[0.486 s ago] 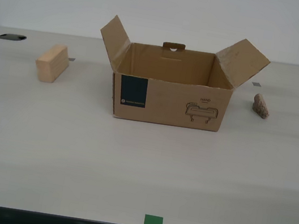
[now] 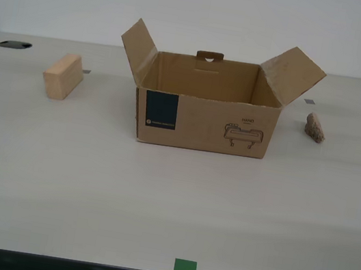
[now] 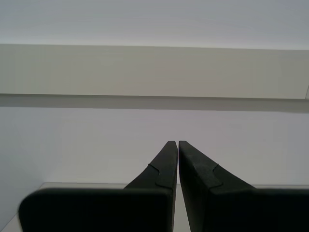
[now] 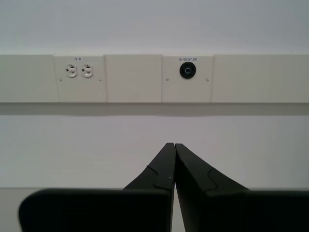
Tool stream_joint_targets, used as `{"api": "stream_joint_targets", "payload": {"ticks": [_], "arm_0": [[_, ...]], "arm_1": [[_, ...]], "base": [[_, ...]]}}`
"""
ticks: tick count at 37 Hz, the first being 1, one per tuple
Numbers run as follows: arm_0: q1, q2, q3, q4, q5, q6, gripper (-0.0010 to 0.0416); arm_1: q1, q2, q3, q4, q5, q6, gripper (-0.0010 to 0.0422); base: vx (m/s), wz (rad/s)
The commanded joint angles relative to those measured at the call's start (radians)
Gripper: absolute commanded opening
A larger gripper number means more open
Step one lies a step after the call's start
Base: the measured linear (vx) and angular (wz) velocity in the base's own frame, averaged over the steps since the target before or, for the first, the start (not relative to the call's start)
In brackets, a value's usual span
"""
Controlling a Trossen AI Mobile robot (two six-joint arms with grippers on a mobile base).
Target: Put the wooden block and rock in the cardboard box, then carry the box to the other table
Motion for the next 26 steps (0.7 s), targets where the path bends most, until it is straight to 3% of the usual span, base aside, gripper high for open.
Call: {"api": "stream_joint_targets", "payload": {"ticks": [1,26], "arm_0": [[0.0,0.0,0.002,0.002,-0.002,0.0,0.0],[0.0,0.0,0.002,0.002,-0.002,0.0,0.0]], "arm_1": [[0.0,0.0,0.001,0.005,-0.004,0.002,0.0],[0.0,0.0,0.001,0.003,-0.004,0.002,0.0]], "base": [[0.0,0.0],[0.0,0.0]]}}
